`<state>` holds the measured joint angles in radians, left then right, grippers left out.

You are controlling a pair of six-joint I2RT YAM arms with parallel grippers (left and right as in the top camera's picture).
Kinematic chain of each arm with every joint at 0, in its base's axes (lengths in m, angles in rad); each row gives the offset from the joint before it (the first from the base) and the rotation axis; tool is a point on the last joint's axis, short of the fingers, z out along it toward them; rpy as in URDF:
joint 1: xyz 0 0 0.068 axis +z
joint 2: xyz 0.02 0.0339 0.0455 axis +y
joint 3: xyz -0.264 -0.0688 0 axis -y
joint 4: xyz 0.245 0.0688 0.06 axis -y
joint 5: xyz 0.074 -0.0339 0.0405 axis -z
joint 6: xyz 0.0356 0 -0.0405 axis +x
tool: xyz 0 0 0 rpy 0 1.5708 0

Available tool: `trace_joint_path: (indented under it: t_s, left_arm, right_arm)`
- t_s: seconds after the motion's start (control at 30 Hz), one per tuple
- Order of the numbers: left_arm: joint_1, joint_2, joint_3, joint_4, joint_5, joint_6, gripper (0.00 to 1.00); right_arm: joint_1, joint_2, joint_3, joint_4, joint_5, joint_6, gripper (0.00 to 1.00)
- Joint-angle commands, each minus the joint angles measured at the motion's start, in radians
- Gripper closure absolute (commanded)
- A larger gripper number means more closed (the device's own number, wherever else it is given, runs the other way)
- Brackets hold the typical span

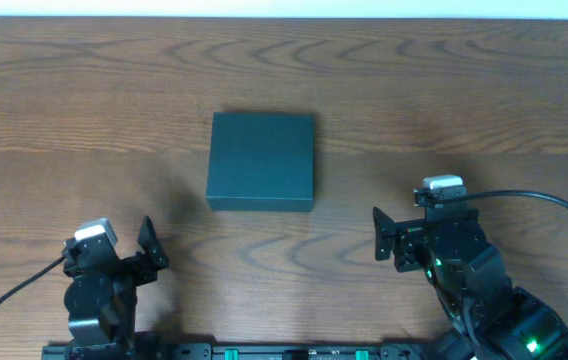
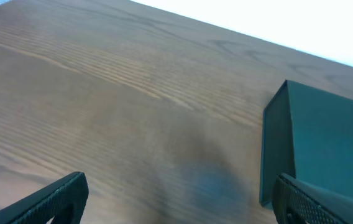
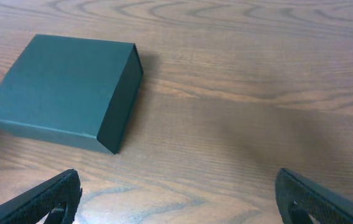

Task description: Pack container

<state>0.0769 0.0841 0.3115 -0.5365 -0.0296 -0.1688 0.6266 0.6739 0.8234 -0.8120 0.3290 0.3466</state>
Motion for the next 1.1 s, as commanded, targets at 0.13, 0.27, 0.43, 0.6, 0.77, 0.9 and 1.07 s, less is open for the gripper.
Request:
trace_joint_path:
  t_s: [0.13,0.27,0.43,0.6,0.77,0.9,1.07]
  left_arm:
    - [0.003,-0.081,-0.099,0.031,0.008,-0.038,0.05]
    - [0.003,-0.081,-0.142,0.065,0.008,-0.038,0.05]
    - [0.003,-0.081,-0.19,0.119,0.012,-0.038,0.05]
    - [0.003,-0.08,-0.19,0.119,0.011,-0.037,0.05]
    - [0.003,-0.08,-0.19,0.119,0.011,-0.037,0.05]
    - [0.003,-0.08,-0.19,0.119,0.011,-0.037,0.05]
    - [0.003,-0.08,-0.19,0.119,0.011,-0.037,0.05]
  right_arm:
    - [-0.007,-0.002,0.001,-0.001,0.004,-0.014,0.01]
    - [-0.007,-0.002,0.001,-0.001,0.004,-0.014,0.01]
    - [-0.007,-0.002,0.001,-0.001,0.004,-0.014,0.01]
    - [-0.007,-0.002,0.001,-0.001,0.004,-0.014,0.01]
    - [-0.007,-0.002,0.001,-0.001,0.004,-0.014,0.01]
    - [-0.007,-0.002,0.001,-0.001,0.004,-0.015,0.01]
    - [-0.007,-0.002,0.001,-0.001,0.004,-0.015,0.01]
